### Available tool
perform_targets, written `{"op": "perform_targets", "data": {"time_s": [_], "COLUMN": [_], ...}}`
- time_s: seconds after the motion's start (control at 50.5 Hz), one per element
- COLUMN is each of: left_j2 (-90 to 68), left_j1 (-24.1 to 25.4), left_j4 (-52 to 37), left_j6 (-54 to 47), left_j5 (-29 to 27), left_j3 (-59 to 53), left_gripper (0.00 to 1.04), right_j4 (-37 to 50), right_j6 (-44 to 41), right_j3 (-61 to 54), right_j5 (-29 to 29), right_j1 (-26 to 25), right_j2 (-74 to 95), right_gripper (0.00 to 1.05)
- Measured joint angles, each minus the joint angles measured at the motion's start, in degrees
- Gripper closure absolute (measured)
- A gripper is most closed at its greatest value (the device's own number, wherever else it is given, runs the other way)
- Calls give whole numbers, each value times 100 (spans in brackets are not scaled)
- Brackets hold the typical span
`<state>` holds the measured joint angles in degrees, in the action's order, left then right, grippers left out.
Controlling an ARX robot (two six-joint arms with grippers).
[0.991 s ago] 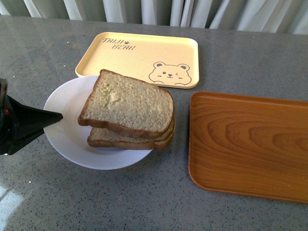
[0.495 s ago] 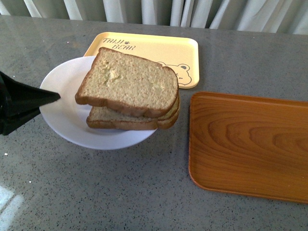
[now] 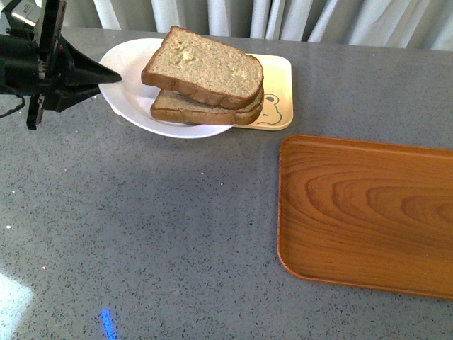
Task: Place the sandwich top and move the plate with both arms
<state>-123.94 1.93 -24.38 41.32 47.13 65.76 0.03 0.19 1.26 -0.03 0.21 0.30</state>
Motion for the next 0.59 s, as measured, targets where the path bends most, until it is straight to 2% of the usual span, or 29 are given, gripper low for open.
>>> {"op": "perform_targets", "data": {"time_s": [0.317,0.594], "left_j2": [-1073,-1707], "left_j1": [-68,-140], "left_j4": [1064,1637], "left_j6": [-398,-514], "left_j5": [98,157], "left_j3": [1768,3038], "left_gripper": [103,103], "right_j4": [0,0], "right_j6": [0,0], "right_j3": [0,0], "right_j5": [0,0], "right_j1": [-2,-2], "right_j2": [0,0], "right_gripper": [9,9]}}
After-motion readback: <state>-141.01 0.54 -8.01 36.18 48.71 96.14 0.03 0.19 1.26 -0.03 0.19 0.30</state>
